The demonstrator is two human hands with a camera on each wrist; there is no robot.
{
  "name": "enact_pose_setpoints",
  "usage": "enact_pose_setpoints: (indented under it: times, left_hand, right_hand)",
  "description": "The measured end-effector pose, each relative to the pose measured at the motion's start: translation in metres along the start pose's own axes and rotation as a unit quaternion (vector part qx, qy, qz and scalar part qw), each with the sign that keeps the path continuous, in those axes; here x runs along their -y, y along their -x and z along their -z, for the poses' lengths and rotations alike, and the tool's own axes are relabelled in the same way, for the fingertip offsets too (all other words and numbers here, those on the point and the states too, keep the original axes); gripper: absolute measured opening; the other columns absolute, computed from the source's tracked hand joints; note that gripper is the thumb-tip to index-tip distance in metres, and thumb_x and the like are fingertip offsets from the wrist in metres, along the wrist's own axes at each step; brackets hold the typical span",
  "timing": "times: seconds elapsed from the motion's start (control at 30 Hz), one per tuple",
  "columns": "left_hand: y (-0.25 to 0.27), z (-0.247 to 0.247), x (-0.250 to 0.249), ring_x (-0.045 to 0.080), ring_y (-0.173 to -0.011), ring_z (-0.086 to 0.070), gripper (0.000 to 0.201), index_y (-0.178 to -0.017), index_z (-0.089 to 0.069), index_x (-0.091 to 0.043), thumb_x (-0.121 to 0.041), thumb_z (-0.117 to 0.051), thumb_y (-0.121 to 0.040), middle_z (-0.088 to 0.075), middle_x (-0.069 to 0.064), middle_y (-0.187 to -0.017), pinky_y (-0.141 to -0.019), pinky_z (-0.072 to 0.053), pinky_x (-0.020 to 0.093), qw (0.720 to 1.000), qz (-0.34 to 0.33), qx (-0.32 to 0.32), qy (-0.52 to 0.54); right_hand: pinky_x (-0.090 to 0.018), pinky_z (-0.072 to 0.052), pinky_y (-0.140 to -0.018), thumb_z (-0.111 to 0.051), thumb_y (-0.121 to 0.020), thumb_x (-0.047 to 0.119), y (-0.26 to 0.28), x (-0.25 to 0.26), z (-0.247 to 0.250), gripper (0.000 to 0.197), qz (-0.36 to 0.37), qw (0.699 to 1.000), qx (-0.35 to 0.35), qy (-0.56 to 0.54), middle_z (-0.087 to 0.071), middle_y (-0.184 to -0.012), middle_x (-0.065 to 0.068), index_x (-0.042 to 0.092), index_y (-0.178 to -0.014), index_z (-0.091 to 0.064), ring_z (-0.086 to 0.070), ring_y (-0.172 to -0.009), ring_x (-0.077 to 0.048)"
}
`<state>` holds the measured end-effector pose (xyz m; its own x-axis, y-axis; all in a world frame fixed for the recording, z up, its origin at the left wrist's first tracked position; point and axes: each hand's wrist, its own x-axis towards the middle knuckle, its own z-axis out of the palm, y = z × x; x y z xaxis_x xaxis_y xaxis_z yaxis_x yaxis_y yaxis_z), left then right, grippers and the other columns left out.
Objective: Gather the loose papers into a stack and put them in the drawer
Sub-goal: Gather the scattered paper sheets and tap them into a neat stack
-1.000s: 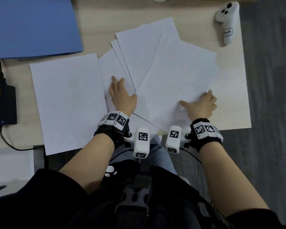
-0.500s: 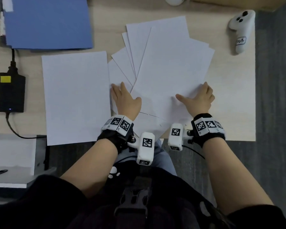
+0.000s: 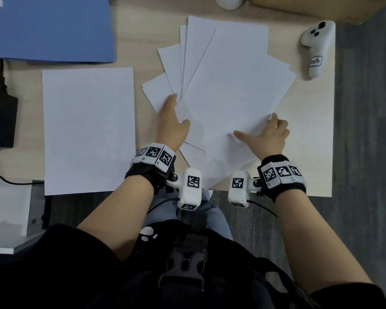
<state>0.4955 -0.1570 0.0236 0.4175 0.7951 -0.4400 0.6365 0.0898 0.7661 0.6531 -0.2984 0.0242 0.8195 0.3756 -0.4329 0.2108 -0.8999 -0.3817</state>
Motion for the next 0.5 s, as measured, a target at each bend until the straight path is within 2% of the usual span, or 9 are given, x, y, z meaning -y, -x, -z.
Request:
enact_pose_setpoints:
  times: [0.07,0.1,0.17,0.23,0.3,0.37,0.4,0.47,0.5]
  left_hand:
    - [0.0,0.003,0.003,0.027,-0.14,-0.025,0.064,-0.141,-0.029,-0.005,-0.007,-0.053,-0.082,-0.029,0.013,-0.151,-0.116,-0.02,0.035,0.988,0.043,-0.137,-0.056]
    - [0.002,0.004,0.003,0.03,-0.137,-0.025,0.062,-0.138,-0.031,-0.005,-0.012,-0.054,-0.081,-0.029,0.013,-0.15,-0.113,-0.022,0.039,0.978,0.077,-0.171,-0.097]
    - [0.003,0.003,0.004,0.033,-0.134,-0.024,0.059,-0.132,-0.034,-0.005,-0.019,-0.057,-0.079,-0.026,0.012,-0.149,-0.108,-0.028,0.045,0.965,0.154,-0.168,-0.127]
    - [-0.001,0.001,0.005,0.034,-0.13,-0.026,0.06,-0.127,-0.037,-0.003,-0.02,-0.061,-0.075,-0.028,0.013,-0.145,-0.106,-0.033,0.045,0.968,0.182,-0.151,-0.088]
    - [-0.01,-0.002,0.004,0.032,-0.129,-0.031,0.072,-0.133,-0.033,-0.007,-0.018,-0.065,-0.07,-0.035,0.012,-0.141,-0.105,-0.036,0.046,0.973,0.179,-0.146,0.017]
    - [-0.014,-0.004,-0.004,0.028,-0.128,-0.039,0.086,-0.14,-0.026,-0.01,-0.014,-0.067,-0.065,-0.043,0.006,-0.137,-0.102,-0.042,0.046,0.956,0.187,-0.16,0.162]
    - [-0.016,-0.005,-0.007,0.027,-0.126,-0.043,0.085,-0.141,-0.026,-0.009,-0.01,-0.068,-0.067,-0.046,0.004,-0.134,-0.101,-0.045,0.045,0.943,0.194,-0.166,0.212]
    - [-0.021,-0.004,-0.01,0.027,-0.115,-0.055,0.066,-0.132,-0.041,-0.001,0.0,-0.067,-0.071,-0.054,0.006,-0.121,-0.096,-0.049,0.042,0.933,0.189,-0.161,0.261]
    - [-0.023,-0.002,-0.01,0.029,-0.106,-0.06,0.05,-0.12,-0.052,0.002,0.002,-0.066,-0.072,-0.06,0.01,-0.113,-0.091,-0.052,0.041,0.934,0.175,-0.148,0.275]
  right_hand:
    - [-0.043,-0.032,-0.103,-0.077,-0.068,0.046,-0.005,0.0,0.004,0.093,-0.027,0.998,-0.003,-0.049,-0.029,-0.139,-0.016,0.002,-0.135,-0.03,-0.026,-0.129,-0.034]
    - [-0.042,-0.032,-0.103,-0.076,-0.068,0.046,-0.008,0.0,0.007,0.089,-0.038,0.997,-0.001,-0.067,-0.028,-0.139,-0.015,0.001,-0.133,-0.034,-0.026,-0.13,-0.034]
    - [-0.039,-0.031,-0.102,-0.076,-0.069,0.044,-0.015,0.002,0.01,0.081,-0.048,0.995,0.008,-0.085,-0.028,-0.138,-0.015,0.001,-0.127,-0.039,-0.025,-0.129,-0.033]
    - [-0.036,-0.031,-0.101,-0.075,-0.072,0.041,-0.021,0.006,0.011,0.075,-0.052,0.994,0.024,-0.091,-0.03,-0.137,-0.014,0.001,-0.126,-0.041,-0.026,-0.129,-0.032]
    - [-0.035,-0.031,-0.1,-0.074,-0.074,0.038,-0.026,0.01,0.012,0.074,-0.053,0.992,0.04,-0.104,-0.033,-0.137,-0.014,0.003,-0.129,-0.039,-0.026,-0.129,-0.032]
    - [-0.035,-0.032,-0.098,-0.073,-0.075,0.036,-0.03,0.012,0.012,0.073,-0.059,0.989,0.049,-0.125,-0.033,-0.138,-0.012,0.006,-0.131,-0.037,-0.026,-0.13,-0.03]
    - [-0.036,-0.032,-0.099,-0.073,-0.075,0.036,-0.031,0.012,0.011,0.073,-0.064,0.987,0.055,-0.134,-0.033,-0.138,-0.011,0.009,-0.132,-0.037,-0.026,-0.13,-0.029]
    - [-0.038,-0.035,-0.105,-0.075,-0.072,0.036,-0.034,0.01,0.009,0.074,-0.076,0.981,0.065,-0.164,-0.033,-0.137,-0.01,0.016,-0.133,-0.037,-0.031,-0.129,-0.03]
    - [-0.041,-0.036,-0.107,-0.076,-0.071,0.035,-0.035,0.009,0.008,0.075,-0.08,0.977,0.069,-0.184,-0.034,-0.136,-0.01,0.019,-0.133,-0.037,-0.036,-0.127,-0.031]
